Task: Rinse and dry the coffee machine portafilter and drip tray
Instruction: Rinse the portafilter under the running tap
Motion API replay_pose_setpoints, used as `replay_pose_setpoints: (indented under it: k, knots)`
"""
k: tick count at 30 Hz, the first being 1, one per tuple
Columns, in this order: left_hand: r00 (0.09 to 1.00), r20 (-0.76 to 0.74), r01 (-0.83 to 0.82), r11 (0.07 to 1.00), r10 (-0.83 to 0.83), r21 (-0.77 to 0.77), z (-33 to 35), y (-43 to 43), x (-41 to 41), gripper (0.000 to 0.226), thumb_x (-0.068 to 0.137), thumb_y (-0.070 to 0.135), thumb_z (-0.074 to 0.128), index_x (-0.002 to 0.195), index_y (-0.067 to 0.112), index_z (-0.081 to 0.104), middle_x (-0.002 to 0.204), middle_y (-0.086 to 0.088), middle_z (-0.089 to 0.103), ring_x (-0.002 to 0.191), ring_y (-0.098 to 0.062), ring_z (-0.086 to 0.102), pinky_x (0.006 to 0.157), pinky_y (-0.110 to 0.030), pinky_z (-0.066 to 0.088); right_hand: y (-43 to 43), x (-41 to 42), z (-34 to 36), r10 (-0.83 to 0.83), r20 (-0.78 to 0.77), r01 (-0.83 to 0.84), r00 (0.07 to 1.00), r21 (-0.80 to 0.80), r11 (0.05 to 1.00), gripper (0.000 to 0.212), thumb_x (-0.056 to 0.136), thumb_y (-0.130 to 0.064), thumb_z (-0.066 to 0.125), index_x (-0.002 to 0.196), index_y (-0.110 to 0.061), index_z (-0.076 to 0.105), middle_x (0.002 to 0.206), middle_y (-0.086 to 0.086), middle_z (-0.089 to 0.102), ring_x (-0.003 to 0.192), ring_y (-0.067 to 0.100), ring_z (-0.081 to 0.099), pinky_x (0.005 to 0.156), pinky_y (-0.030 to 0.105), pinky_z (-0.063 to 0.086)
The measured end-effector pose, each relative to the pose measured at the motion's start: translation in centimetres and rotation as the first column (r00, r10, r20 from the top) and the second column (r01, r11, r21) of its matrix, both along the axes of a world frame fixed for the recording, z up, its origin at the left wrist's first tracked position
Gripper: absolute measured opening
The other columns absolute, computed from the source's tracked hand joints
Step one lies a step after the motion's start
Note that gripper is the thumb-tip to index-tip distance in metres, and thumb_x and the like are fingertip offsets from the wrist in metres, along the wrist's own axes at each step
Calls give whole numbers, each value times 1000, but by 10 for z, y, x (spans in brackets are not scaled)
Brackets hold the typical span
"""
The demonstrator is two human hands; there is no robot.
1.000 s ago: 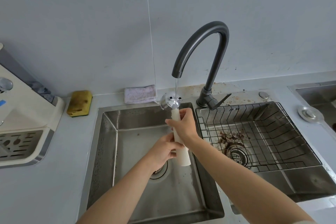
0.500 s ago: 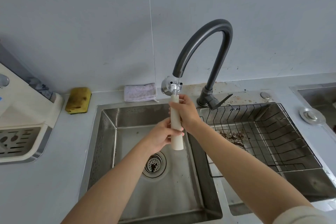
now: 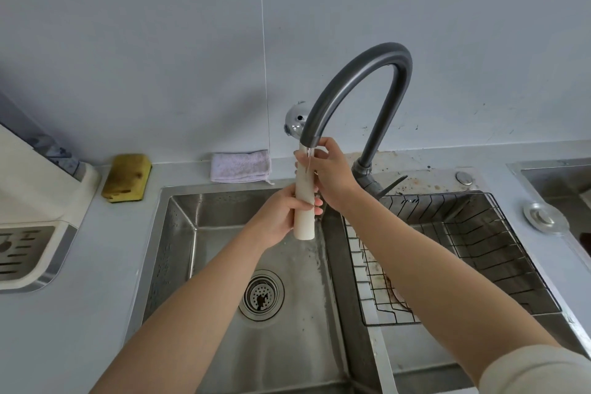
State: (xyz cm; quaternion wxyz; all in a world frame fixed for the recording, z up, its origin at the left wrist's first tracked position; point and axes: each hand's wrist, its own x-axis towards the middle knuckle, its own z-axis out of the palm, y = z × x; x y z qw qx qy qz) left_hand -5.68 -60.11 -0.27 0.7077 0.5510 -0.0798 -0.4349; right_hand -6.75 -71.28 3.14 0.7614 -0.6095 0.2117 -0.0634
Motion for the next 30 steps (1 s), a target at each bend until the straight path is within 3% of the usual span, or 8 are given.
replay_pose_setpoints:
  k: [6,13,20,26,30]
  knots:
    - [999,-43,-31,997,28,-75,2,-9,9,14,95,21,42,99,14,53,72,-1,67,68,-15,65,70,-31,50,-10,8,11,12,60,-11,998,-15,1000,29,86,11,44,87,-18,48,84,7,58,77,25,50,81,42,42]
    - [999,22,-24,998,25,-51,12,-10,24,35,96,41,33,109,14,52,83,-2,69,77,-16,68,72,-32,50,-11,19,26,21,146,-28,989,52,998,37,87,12,41,90,-23,50,78,7,54,68,20,48,70,36,42]
    - [998,64,-12,999,16,-52,25,-5,29,27,97,34,36,107,17,54,93,-2,68,88,-18,67,82,-33,49,-9,23,33,34,187,-55,982,105,993,34,89,12,38,91,-20,51,78,6,54,68,18,49,68,30,42]
    - [998,68,5,999,-2,-34,24,7,20,17,93,13,46,108,15,54,95,-6,68,92,-21,66,88,-38,48,-8,12,25,77,228,-121,971,185,975,38,88,15,31,96,-15,53,79,4,54,74,17,50,74,31,41]
    - [996,84,23,999,-26,29,23,15,9,22,88,2,52,105,16,54,97,-8,67,92,-22,65,83,-37,51,-5,-1,16,72,226,-139,972,296,945,29,91,9,34,97,-13,53,88,4,58,80,17,53,76,29,44]
